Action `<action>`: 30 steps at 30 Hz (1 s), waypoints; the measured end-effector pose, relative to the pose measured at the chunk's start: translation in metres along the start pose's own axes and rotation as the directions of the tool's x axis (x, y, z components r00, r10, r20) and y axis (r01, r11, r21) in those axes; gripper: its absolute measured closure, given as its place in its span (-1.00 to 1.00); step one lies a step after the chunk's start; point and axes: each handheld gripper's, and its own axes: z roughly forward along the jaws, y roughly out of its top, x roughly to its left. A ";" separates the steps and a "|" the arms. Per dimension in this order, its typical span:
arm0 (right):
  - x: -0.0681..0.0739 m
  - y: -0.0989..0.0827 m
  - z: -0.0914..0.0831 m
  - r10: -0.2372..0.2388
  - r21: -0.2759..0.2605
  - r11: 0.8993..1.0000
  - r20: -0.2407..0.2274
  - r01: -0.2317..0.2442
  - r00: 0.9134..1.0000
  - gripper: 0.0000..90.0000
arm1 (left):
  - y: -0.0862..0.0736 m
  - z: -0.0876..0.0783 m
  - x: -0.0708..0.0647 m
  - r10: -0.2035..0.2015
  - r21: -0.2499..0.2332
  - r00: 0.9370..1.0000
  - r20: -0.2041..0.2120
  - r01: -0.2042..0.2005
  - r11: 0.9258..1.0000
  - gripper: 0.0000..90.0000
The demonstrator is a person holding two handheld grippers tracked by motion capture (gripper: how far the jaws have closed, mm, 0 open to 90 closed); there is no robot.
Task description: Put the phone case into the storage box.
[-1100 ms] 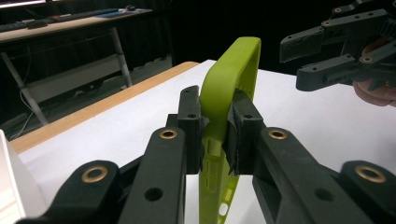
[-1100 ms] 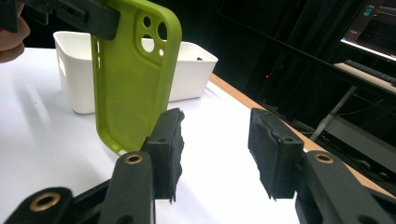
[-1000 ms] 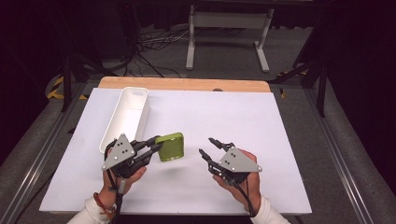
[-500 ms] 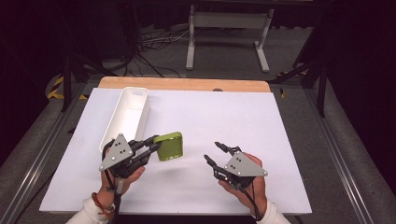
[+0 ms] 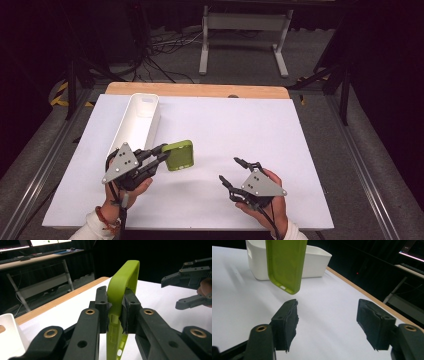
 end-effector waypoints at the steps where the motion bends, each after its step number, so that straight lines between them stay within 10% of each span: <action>1: 0.001 -0.001 0.000 0.002 -0.001 1.000 -0.003 -0.002 1.000 -0.29 | 0.000 0.000 0.000 -0.004 0.000 1.000 -0.001 0.004 1.000 0.74; 30: 0.005 -0.025 -0.015 0.003 0.024 1.000 0.028 -0.004 1.000 -0.61 | 0.011 -0.026 0.015 0.006 -0.053 0.999 -0.043 -0.009 0.999 0.74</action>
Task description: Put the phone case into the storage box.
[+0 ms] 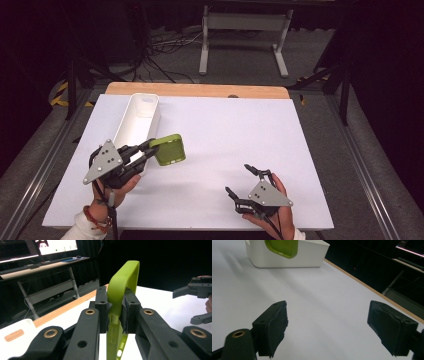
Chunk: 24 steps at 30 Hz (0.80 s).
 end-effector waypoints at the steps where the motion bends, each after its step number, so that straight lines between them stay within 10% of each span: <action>1: 0.000 0.000 0.000 0.000 0.003 1.000 0.011 0.000 1.000 -0.63 | 0.001 -0.002 0.002 -0.001 -0.003 1.000 -0.001 0.001 1.000 0.74; 24: 0.001 0.000 0.004 -0.002 0.008 1.000 0.003 0.002 1.000 -0.65 | 0.004 -0.031 0.034 -0.010 -0.032 0.996 -0.093 0.007 0.999 0.74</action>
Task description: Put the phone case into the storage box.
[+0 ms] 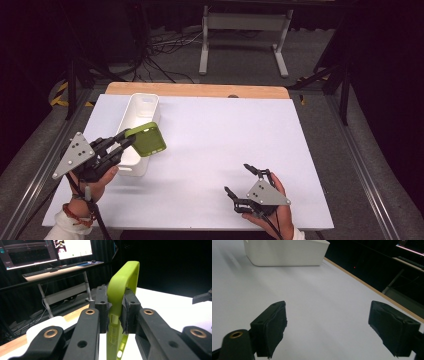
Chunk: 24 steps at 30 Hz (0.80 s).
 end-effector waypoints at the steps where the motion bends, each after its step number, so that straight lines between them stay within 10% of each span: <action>1: 0.000 0.000 0.000 0.000 0.000 1.000 0.001 0.000 1.000 -0.65 | 0.001 -0.002 0.001 -0.002 0.000 1.000 -0.001 0.002 1.000 0.74; 24: -0.001 0.000 0.001 0.008 0.003 1.000 -0.002 -0.008 1.000 -0.64 | 0.001 -0.021 0.025 -0.016 -0.024 0.996 -0.090 0.013 1.000 0.74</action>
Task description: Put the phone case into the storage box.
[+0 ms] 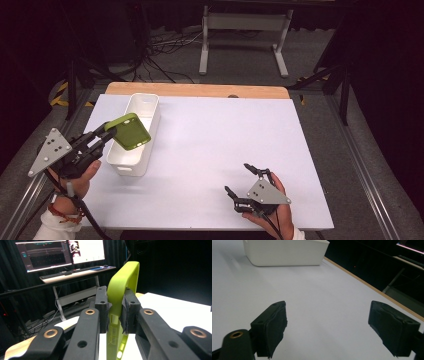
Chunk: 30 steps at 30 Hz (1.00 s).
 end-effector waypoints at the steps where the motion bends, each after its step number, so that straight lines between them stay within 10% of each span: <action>1: 0.000 0.000 0.000 0.000 0.000 1.000 0.000 0.000 1.000 -0.64 | 0.000 0.000 0.001 0.004 0.003 1.000 -0.002 -0.004 1.000 0.74; 30: -0.003 0.001 -0.001 0.010 -0.010 1.000 -0.005 -0.010 1.000 -0.64 | -0.008 0.015 0.015 0.014 0.048 0.999 -0.033 -0.013 0.999 0.74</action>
